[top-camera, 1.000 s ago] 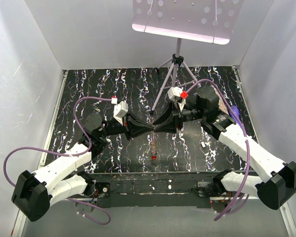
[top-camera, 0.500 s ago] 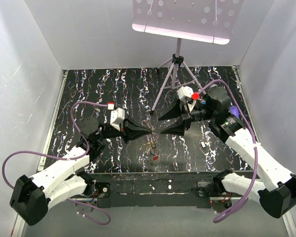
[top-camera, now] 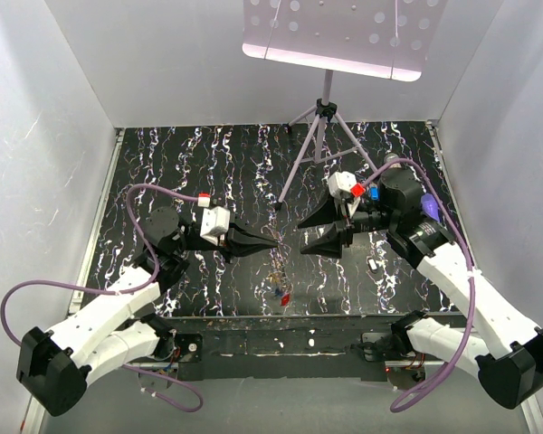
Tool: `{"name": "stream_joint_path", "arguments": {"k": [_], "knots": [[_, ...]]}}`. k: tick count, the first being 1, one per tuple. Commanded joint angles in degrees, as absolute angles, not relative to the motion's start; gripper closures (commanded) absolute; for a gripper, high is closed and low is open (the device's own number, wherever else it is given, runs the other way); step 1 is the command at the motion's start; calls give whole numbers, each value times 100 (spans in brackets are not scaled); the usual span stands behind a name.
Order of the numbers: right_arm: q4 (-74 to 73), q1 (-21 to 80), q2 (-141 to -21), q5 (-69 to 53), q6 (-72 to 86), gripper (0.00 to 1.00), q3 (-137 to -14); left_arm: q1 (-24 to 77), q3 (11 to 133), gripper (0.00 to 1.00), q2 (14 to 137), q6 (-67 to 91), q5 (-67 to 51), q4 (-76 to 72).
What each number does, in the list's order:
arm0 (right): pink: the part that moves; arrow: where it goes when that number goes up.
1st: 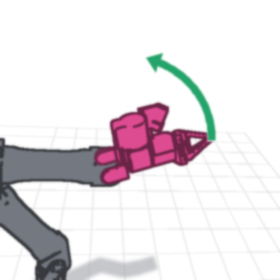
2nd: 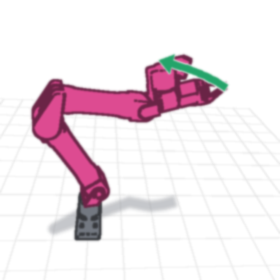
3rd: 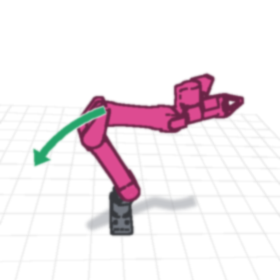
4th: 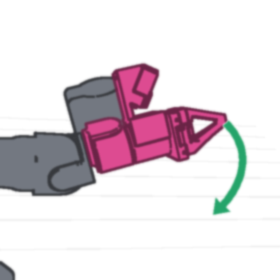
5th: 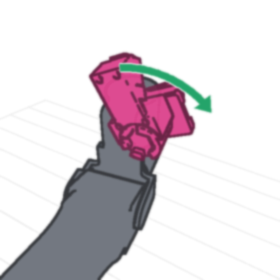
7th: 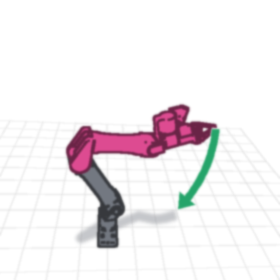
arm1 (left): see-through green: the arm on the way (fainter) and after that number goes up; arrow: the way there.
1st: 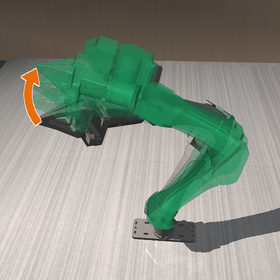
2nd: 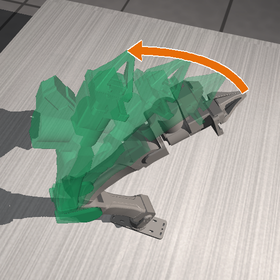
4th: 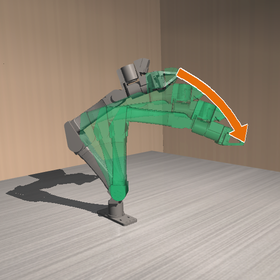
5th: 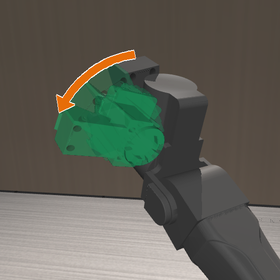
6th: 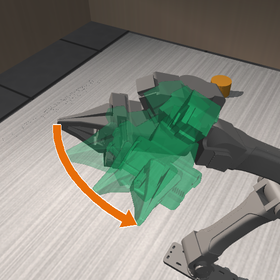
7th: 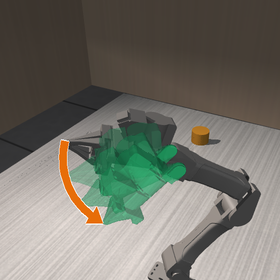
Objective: Put the keys on the keyring
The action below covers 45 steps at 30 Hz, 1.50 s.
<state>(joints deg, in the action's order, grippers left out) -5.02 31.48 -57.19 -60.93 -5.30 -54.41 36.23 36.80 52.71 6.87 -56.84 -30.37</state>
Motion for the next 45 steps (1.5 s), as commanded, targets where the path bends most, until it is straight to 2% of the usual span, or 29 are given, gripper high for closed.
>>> {"name": "stream_joint_path", "arguments": {"k": [1, 8, 11, 15, 19, 24, 26, 32, 38, 41, 45], "knots": [[-931, 3103, -5563, -5968, -1203, 30, -5326, 3639, 4174, 100, 5115, -270, -5897, -2155], [-1019, 2866, -5713, -5661, -1353, 28, -5142, 3604, 4245, 100, 5282, -984, -5854, -1591], [-1116, 2664, -5818, -5345, -1319, 24, -5115, 3525, 4175, 100, 5466, -818, -5871, -1844], [-1720, 2032, -6090, -5141, -1160, 24, -5308, 3393, 4008, 100, 5677, -116, -5810, -2600], [-3773, 1329, -6424, -5098, -2326, 25, -5975, 3366, 3920, 100, 5687, 140, -5485, -2637], [-6358, 450, -7065, -4493, -4058, 28, -6871, 3349, 3981, 100, 5625, 36, -5168, -2251], [-6845, 142, -7224, -4202, -4297, 29, -7022, 3340, 4025, 100, 5634, -139, -5185, -2040], [-6654, -465, -7129, -3665, -4070, 37, -6400, 3296, 4332, 100, 5608, -728, -5168, -1390], [-5258, -597, -7083, -3226, -3307, 37, -5459, 3296, 4122, 100, 5476, -844, -5115, -1468], [-5125, -668, -7478, -3576, -2849, 42, -5484, 3296, 4061, 100, 5301, -949, -5098, -1275], [-4414, -817, -7742, -3630, -2042, 44, -5326, 3296, 3833, 100, 5019, -1125, -4957, -1151]]}}
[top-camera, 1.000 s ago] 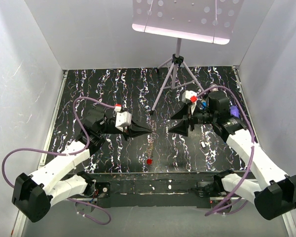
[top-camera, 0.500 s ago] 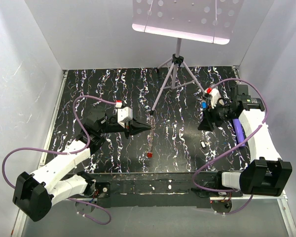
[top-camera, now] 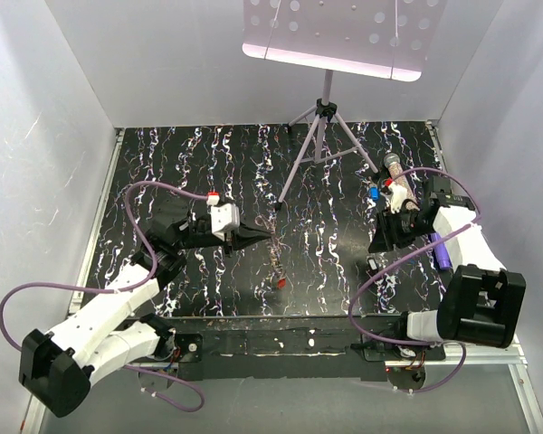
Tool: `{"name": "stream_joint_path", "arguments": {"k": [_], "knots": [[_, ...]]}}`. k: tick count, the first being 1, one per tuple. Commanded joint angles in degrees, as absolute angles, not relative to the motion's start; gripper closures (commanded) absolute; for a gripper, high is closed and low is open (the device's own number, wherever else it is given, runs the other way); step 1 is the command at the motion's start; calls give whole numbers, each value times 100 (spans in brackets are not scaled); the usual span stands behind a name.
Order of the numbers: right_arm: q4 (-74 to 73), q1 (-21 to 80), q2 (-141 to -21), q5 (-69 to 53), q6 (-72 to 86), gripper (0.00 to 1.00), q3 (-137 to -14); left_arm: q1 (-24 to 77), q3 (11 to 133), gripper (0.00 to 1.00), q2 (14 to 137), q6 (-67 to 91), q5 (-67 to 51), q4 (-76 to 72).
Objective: Put the keys on the keyring
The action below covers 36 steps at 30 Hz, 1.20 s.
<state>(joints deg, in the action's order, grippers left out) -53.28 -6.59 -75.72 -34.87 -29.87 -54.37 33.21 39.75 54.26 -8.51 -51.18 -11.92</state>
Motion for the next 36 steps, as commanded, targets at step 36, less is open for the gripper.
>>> {"name": "stream_joint_path", "arguments": {"k": [36], "knots": [[-4289, -615, -9650, -2707, -2092, 55, -5845, 3287, 3973, 100, 4790, -1591, -4975, -492]]}}
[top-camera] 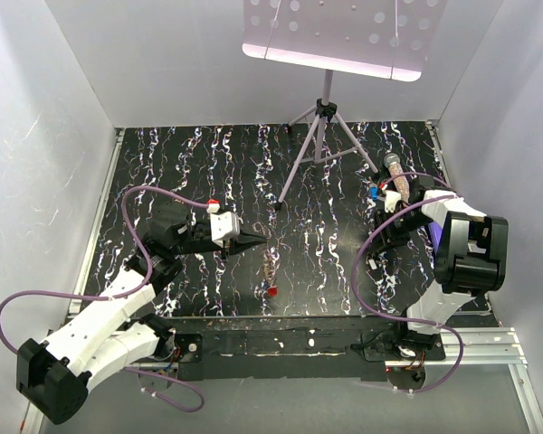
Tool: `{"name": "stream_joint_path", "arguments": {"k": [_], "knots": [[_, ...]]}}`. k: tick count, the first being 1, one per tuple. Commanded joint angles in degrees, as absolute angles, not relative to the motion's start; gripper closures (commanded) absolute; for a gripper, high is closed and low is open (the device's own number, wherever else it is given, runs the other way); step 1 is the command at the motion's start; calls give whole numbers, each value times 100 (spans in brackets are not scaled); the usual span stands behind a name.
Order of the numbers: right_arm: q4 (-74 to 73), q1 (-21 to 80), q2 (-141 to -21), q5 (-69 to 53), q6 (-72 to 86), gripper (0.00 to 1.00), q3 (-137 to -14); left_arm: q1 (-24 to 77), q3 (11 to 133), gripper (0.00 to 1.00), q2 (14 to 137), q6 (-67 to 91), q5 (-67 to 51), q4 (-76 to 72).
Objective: Put the keys on the keyring
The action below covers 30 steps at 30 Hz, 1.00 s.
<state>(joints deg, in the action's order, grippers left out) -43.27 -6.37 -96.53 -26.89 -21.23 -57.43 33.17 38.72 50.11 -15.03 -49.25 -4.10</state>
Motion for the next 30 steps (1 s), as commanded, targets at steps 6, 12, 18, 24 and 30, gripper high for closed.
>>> {"name": "stream_joint_path", "arguments": {"k": [6, 12, 18, 24, 30], "knots": [[-4403, -624, -9633, -2803, -2259, 55, -5836, 3296, 3973, 100, 4790, -1591, -4957, -466], [-4421, -624, -9607, -2892, -2312, 54, -5836, 3296, 3964, 100, 4746, -1617, -4913, -439], [-4430, -633, -9510, -2935, -2294, 54, -5862, 3296, 3981, 100, 4755, -1652, -4869, -405], [-4333, -633, -9466, -2927, -2215, 54, -5818, 3296, 3982, 100, 4755, -1679, -4869, -387], [-4263, -633, -9501, -2795, -2136, 55, -5801, 3296, 3981, 100, 4755, -1687, -4869, -387]]}}
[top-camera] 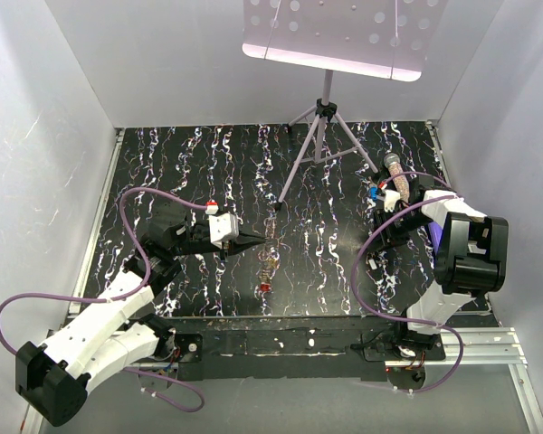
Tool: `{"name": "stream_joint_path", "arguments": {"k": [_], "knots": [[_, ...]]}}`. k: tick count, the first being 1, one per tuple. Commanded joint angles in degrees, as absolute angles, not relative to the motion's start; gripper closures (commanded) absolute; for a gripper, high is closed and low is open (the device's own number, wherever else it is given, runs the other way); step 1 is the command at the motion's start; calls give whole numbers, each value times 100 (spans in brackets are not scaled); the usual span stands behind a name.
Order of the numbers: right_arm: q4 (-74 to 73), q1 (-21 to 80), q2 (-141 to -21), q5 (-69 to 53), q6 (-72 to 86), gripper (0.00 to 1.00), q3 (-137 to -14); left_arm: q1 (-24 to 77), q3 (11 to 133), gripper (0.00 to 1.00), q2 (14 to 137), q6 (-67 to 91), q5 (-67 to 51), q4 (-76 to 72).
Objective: Put the keys on the keyring
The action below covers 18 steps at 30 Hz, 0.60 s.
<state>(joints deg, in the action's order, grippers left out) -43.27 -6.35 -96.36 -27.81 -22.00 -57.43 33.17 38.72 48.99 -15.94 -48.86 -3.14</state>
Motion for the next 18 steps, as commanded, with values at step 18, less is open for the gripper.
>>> {"name": "stream_joint_path", "arguments": {"k": [18], "knots": [[-4368, -422, -9773, -2628, -2074, 63, -5862, 3296, 3990, 100, 4772, -1696, -4895, -378]]}}
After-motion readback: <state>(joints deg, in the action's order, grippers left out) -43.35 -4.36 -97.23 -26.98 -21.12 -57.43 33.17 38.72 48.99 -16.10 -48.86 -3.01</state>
